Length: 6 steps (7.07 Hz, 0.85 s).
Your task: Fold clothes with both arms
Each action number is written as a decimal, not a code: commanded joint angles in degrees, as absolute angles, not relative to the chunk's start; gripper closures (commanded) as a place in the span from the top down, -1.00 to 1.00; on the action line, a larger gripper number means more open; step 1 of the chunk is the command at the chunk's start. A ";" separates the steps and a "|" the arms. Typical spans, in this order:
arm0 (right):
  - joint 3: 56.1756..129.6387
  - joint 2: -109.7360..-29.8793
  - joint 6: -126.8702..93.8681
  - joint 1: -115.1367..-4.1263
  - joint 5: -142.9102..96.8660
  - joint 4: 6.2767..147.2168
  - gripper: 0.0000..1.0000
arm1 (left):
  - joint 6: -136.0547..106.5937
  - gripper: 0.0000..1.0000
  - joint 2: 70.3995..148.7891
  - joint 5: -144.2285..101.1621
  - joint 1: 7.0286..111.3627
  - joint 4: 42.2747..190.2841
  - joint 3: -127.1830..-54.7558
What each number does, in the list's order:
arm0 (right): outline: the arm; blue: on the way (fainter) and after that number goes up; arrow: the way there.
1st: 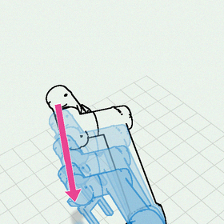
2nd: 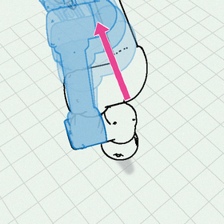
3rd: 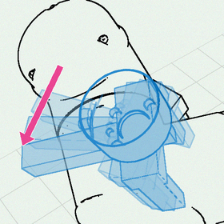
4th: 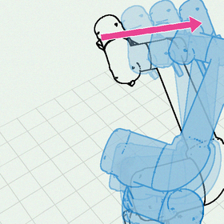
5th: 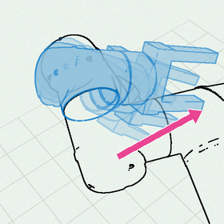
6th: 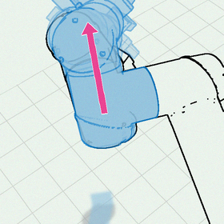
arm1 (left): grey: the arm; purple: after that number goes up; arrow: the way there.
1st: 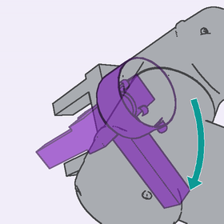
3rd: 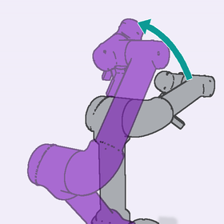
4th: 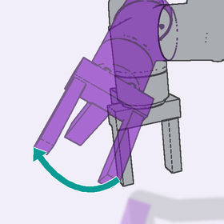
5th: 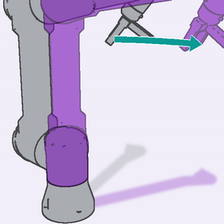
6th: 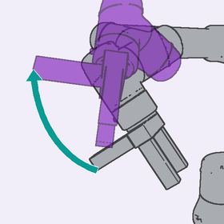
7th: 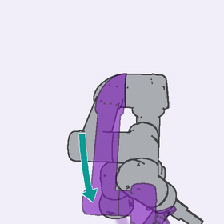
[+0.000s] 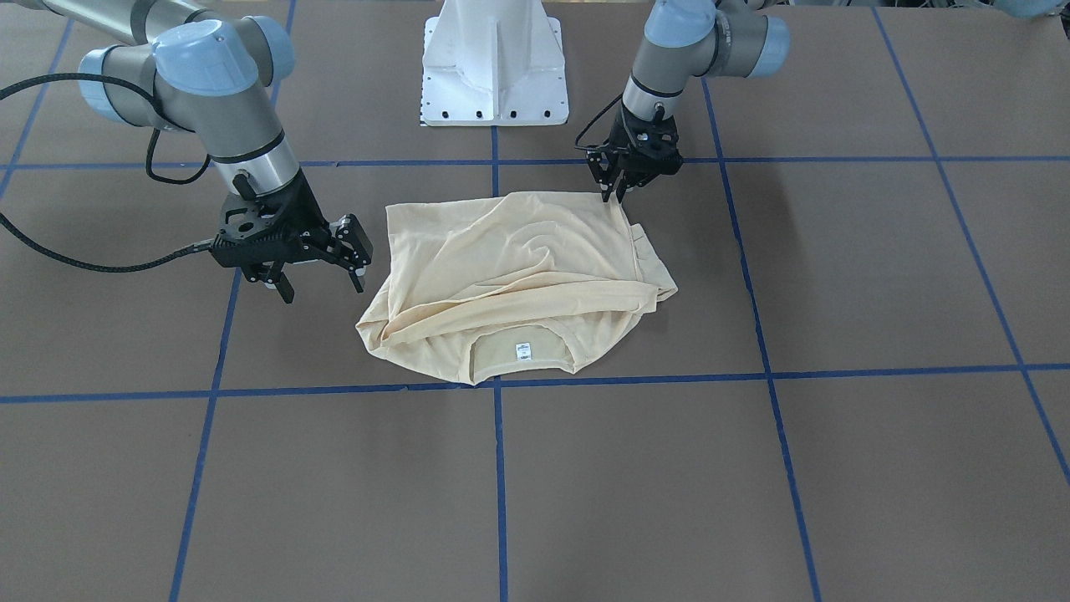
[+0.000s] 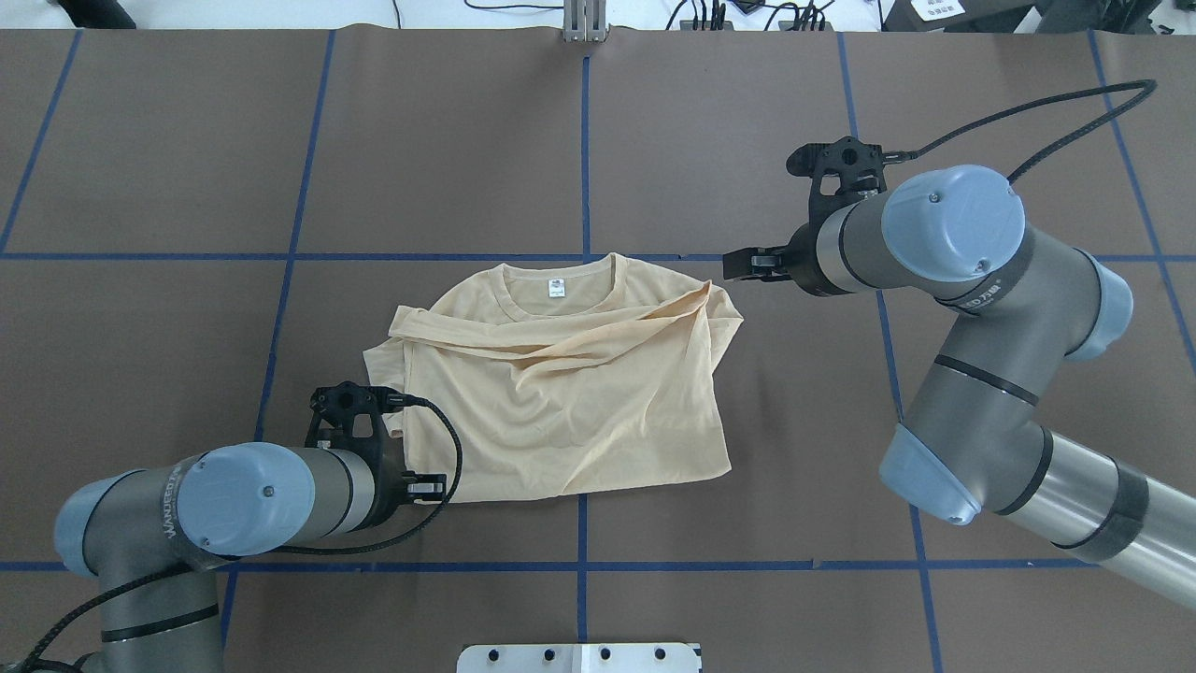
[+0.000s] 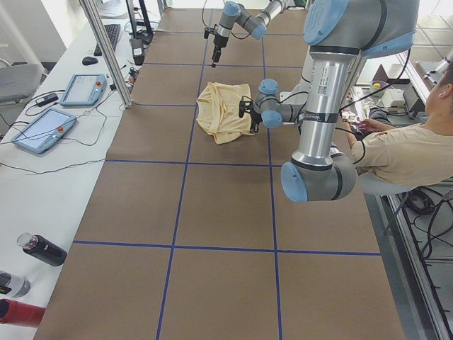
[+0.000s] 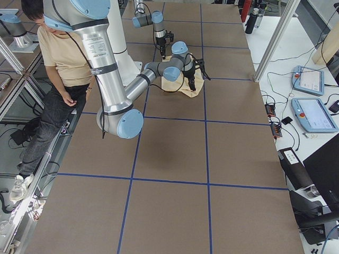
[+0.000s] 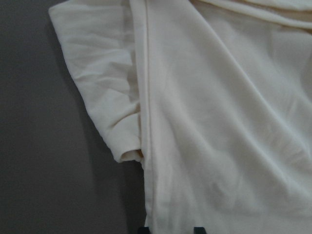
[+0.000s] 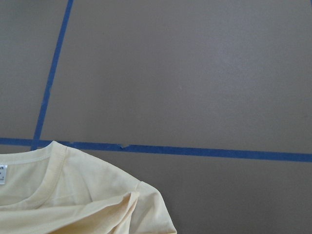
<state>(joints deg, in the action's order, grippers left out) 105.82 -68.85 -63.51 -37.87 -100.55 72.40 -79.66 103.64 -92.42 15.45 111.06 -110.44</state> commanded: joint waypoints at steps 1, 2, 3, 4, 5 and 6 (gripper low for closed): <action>105.82 -68.82 -63.54 -37.79 -100.55 72.42 1.00 | -79.20 -1.00 103.10 -92.72 15.64 110.66 -112.05; 105.73 -68.82 -63.54 -37.79 -100.55 72.42 1.00 | -75.97 -1.00 103.10 -92.64 16.95 109.78 -112.76; 105.65 -68.91 -63.54 -37.88 -100.55 72.42 1.00 | -70.54 -1.00 103.18 -92.55 21.14 109.17 -112.07; 105.47 -68.82 -63.46 -37.79 -100.55 72.33 1.00 | -64.22 -1.00 103.27 -92.37 25.88 109.16 -110.41; 105.38 -68.73 -63.54 -37.79 -100.55 72.33 1.00 | -58.59 -1.00 103.53 -92.46 31.41 109.60 -106.13; 105.38 -68.73 -63.63 -37.71 -100.46 72.33 1.00 | -52.18 -1.00 103.97 -92.46 36.77 110.21 -102.60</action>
<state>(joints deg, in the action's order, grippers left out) 105.44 -68.77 -63.54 -37.77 -100.53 72.35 -59.74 103.55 -92.45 30.27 109.64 -106.83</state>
